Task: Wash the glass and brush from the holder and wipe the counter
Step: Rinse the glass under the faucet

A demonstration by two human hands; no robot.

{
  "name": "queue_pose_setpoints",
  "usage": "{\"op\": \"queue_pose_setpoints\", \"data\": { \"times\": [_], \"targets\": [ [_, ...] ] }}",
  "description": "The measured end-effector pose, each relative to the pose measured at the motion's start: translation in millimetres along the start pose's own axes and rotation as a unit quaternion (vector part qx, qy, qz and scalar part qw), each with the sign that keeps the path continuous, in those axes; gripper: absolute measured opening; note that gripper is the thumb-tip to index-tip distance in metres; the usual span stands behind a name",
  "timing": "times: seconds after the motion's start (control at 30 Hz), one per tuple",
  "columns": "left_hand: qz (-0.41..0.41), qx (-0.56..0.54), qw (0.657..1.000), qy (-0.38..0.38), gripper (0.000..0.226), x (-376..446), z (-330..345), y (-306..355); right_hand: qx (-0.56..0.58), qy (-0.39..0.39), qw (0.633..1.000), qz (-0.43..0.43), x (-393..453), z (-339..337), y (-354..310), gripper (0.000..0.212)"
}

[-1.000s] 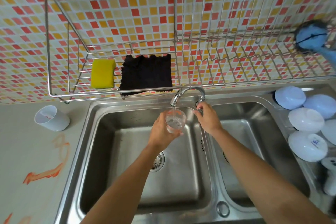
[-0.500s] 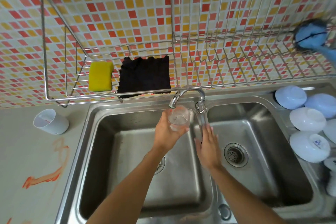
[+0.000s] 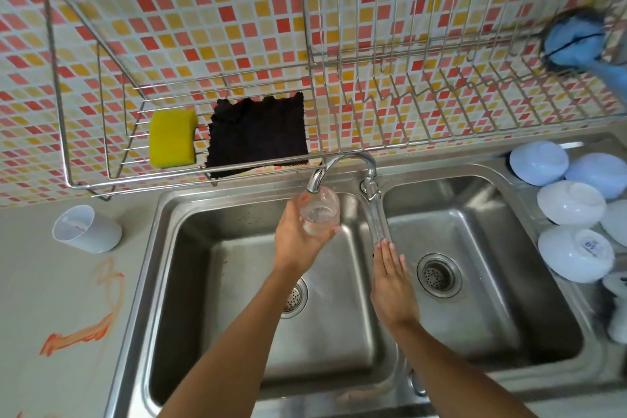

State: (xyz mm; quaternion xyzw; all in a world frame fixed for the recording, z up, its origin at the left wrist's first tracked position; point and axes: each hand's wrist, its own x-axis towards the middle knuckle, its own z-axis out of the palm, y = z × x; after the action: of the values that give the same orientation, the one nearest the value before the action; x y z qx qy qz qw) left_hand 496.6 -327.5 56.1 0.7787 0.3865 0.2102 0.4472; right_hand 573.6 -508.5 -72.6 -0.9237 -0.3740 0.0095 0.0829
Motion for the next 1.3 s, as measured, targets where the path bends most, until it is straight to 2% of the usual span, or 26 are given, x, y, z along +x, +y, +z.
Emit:
{"op": "queue_pose_setpoints", "data": {
  "times": [0.13, 0.23, 0.33, 0.43, 0.7, 0.8, 0.93, 1.07, 1.2, 1.3],
  "targets": [
    [-0.023, -0.016, 0.999, 0.031, 0.07, -7, -5, -10, -0.038, -0.003, 0.999, -0.003, -2, 3, -2, 0.06],
    [-0.028, 0.02, 0.999, 0.022, 0.07, -16, -9, -25, -0.061, 0.001, 0.998, -0.021, -2, 5, -5, 0.058],
    [-0.067, 0.024, 0.996, 0.06, 0.072, -22, -14, -33, -0.07, 0.006, 0.997, -0.033, 0, -1, -5, 0.058],
    [-0.067, 0.042, 0.996, 0.044, 0.078, -29, -14, -42, -0.063, 0.014, 0.997, -0.039, 0, -4, -5, 0.06],
    [-0.068, 0.047, 0.995, 0.05, 0.077, -42, -19, -56, -0.054, 0.03, 0.997, -0.037, -2, 0, -5, 0.06],
    [-0.064, 0.065, 0.996, 0.024, 0.076, -44, -15, -69, -0.053, 0.026, 0.998, -0.037, -2, -1, -7, 0.06],
    [-0.12, 0.05, 0.988, 0.085, 0.076, -44, -16, -78, -0.052, 0.03, 0.998, -0.03, -2, 2, -6, 0.06],
    [-0.108, 0.133, 0.985, 0.017, 0.081, -44, -14, -88, -0.027, 0.031, 0.998, -0.037, -2, -1, -6, 0.058],
    [-0.094, 0.17, 0.98, -0.041, 0.072, -50, -14, -107, -0.024, -0.006, 0.998, -0.059, 0, -1, -5, 0.058],
    [-0.039, 0.309, 0.945, -0.097, 0.074, -59, -15, -119, -0.014, -0.039, 0.998, -0.054, 1, -3, -4, 0.067]
  ]
}}
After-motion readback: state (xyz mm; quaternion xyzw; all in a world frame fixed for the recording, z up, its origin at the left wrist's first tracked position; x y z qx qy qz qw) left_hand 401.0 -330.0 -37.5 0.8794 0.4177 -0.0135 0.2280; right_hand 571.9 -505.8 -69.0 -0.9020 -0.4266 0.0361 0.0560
